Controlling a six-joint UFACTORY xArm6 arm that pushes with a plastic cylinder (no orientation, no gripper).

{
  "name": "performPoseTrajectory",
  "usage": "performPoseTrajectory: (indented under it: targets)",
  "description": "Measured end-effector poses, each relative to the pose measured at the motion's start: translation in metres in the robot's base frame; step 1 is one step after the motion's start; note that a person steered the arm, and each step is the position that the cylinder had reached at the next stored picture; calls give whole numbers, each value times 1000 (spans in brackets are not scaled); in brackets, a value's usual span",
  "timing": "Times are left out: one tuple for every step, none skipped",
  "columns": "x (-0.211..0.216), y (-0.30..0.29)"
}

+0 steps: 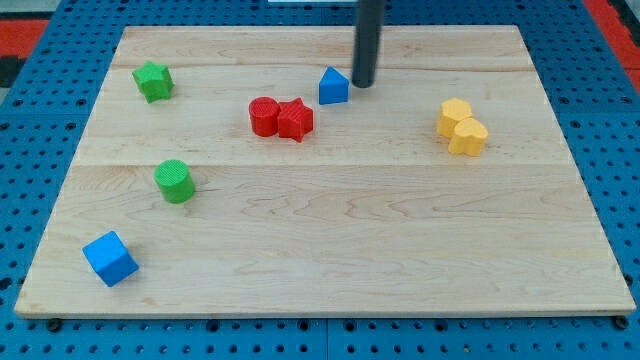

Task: Push blue triangle above blue cube

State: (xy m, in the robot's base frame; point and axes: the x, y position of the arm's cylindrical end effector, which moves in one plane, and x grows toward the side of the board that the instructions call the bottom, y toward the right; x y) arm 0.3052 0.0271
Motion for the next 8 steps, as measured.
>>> performPoseTrajectory:
  targets:
    - [4,-51]
    - [4,-70]
    - [4,-28]
    - [13,-19]
    - [17,-31]
    - [17,-65]
    - [17,-95]
    - [17,-125]
